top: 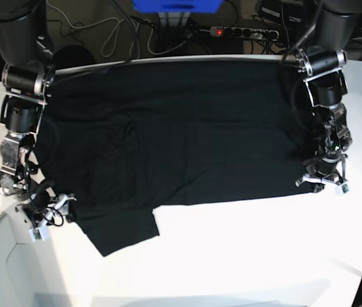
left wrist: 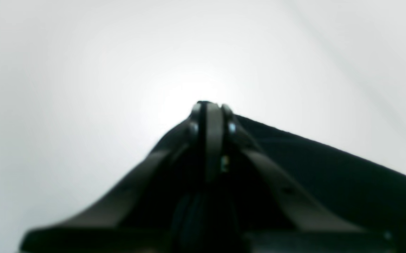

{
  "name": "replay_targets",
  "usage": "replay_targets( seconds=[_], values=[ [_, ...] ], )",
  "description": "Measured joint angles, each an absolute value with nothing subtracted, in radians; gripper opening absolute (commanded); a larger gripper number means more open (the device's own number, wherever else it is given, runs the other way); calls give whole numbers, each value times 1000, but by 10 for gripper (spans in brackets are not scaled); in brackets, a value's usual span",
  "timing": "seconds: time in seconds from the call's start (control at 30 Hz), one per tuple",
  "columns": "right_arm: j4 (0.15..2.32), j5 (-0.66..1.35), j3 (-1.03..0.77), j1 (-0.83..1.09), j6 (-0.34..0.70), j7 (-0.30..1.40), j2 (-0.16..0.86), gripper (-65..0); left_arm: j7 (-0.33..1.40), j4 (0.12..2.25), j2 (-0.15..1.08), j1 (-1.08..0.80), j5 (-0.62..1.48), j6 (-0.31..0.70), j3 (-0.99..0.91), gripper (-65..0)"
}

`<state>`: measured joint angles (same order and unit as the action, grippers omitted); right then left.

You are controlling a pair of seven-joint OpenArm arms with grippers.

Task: Fold the T-shirt properly
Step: 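Reach both grippers down to grasp the shirt's hem corners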

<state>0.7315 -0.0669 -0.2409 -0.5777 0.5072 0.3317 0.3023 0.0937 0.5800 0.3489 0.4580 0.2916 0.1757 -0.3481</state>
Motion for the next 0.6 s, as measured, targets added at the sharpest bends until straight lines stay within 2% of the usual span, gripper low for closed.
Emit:
replay_targets(
  seconds=[0.1,0.2,0.6],
  values=[
    [659,-71,-240,-575,486,268,300,-240,96,580,349,458,292,176,-348,-650],
    [600,-69,-239,-578,410,189,300,-240,89,581,350,447,293,177,-348,-650],
    [448,-56,-239,-592,402,71,287,-245,69,594,349,419,303,184,-348,-650]
  ],
)
